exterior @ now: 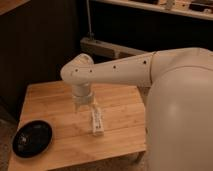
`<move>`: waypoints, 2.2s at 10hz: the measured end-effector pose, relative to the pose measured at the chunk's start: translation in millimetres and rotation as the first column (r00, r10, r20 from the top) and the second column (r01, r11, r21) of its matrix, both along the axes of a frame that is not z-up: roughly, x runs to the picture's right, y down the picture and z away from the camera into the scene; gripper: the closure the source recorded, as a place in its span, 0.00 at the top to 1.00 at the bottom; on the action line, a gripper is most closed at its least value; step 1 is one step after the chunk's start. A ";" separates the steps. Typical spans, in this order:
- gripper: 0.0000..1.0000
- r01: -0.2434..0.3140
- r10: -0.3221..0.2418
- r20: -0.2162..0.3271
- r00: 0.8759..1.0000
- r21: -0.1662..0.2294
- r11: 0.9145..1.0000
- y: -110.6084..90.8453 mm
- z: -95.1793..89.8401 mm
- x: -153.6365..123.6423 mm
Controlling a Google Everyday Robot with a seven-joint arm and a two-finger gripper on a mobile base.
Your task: Place the bottle in the ceramic bowl
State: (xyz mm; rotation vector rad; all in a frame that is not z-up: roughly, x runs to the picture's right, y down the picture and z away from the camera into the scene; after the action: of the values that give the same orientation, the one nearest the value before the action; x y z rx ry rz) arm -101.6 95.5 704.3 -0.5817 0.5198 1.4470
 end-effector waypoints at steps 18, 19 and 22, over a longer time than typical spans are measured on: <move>0.65 -0.016 -0.009 0.159 0.987 0.155 0.988 50.3 115.2 45.6; 0.65 -0.009 -0.016 0.161 0.987 0.156 0.988 53.4 119.4 46.3; 0.65 -0.003 -0.018 0.165 0.986 0.128 0.992 70.9 140.1 43.6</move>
State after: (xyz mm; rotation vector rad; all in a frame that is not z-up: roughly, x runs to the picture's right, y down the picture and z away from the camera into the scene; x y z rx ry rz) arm -58.0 166.4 844.4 -0.5910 0.2952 1.3996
